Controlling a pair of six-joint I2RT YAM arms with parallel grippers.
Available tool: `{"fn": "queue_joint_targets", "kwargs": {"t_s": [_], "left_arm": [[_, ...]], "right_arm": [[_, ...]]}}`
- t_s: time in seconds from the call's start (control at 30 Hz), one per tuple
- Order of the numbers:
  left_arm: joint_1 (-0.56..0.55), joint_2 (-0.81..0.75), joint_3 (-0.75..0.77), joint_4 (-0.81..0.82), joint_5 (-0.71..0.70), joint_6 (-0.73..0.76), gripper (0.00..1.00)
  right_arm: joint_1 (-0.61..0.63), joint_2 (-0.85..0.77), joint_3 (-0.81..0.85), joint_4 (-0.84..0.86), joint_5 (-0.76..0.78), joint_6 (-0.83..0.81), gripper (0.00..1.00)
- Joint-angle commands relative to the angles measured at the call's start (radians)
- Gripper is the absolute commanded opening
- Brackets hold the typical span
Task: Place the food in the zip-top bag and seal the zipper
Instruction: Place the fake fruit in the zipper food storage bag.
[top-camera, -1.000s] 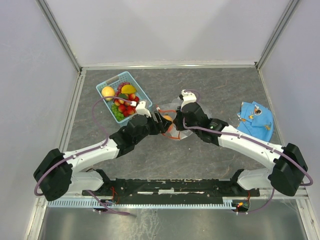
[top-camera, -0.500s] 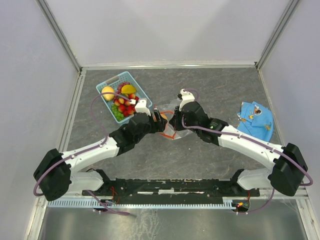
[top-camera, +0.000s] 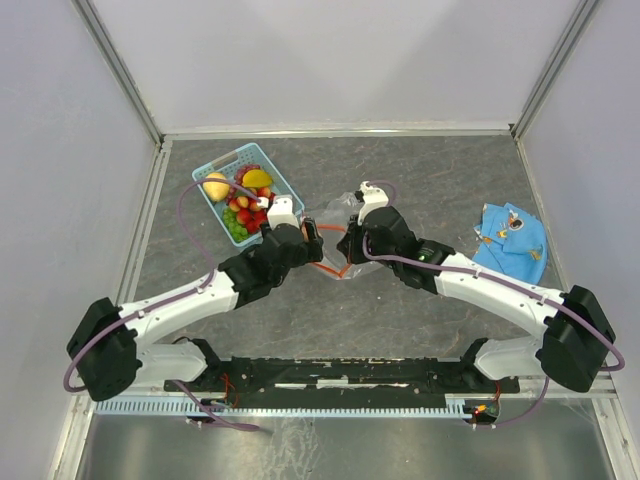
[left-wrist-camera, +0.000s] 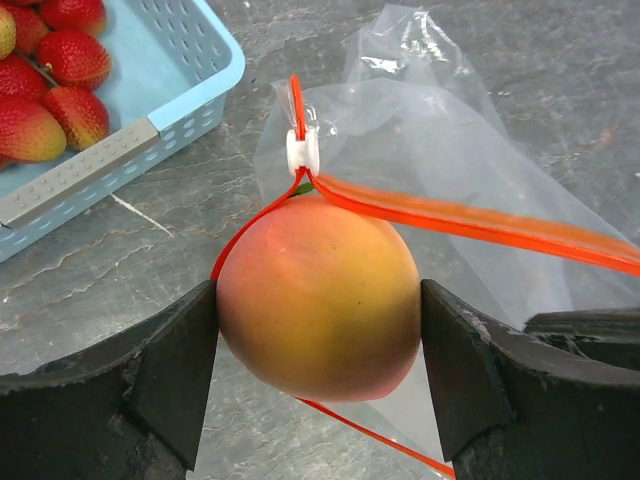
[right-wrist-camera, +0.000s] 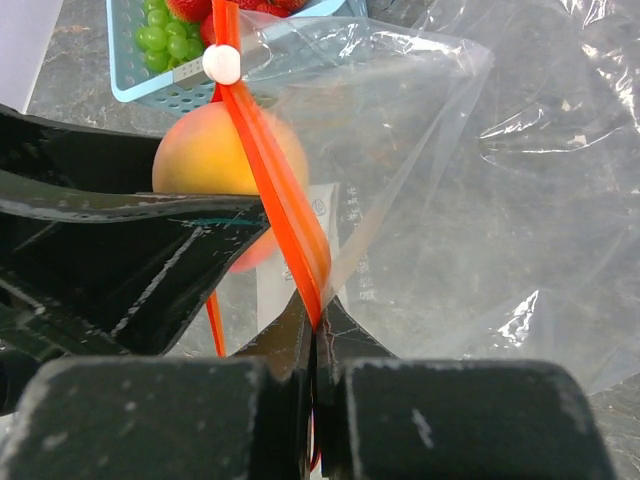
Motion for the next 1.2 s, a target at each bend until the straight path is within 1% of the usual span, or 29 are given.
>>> {"fn": "queue_joint_targets", "kwargs": {"t_s": [0.0,0.17,0.37,0.5,0.57,0.63,0.8,1.0,1.17], "left_arm": [[0.001,-0.09,-0.005,0.028,0.02,0.033,0.68],[0.002,-0.1,-0.026,0.107,0.14,0.03,0.7],[0.001,-0.072,-0.035,0.142,0.208,-0.005,0.7],[-0.002,-0.055,-0.028,0.145,0.2,-0.007,0.74],[-0.002,-0.046,-0.02,0.133,0.197,-0.01,0.78],[-0.003,-0.044,-0.011,0.109,0.182,-0.013,0.85],[-0.002,-0.089,0.011,0.036,0.142,-0.018,0.93],[-0.002,-0.184,0.02,-0.04,0.139,-0.02,0.95],[0.001,-0.232,0.012,-0.134,0.078,-0.029,0.93]], "right_arm": [[0.001,-0.006,0.011,0.062,-0.002,0.017,0.01],[0.001,0.003,0.008,0.087,-0.016,0.026,0.02],[0.002,0.011,0.012,0.101,-0.024,0.029,0.02],[0.001,0.012,0.009,0.102,-0.034,0.032,0.02],[0.001,0.008,0.006,0.1,-0.035,0.031,0.02],[0.001,0.001,0.001,0.097,-0.031,0.028,0.02],[-0.001,-0.012,-0.006,0.087,-0.012,0.019,0.02],[0.0,-0.015,-0.008,0.076,0.004,0.006,0.02],[-0.001,-0.021,-0.009,0.067,0.014,-0.007,0.01]]}}
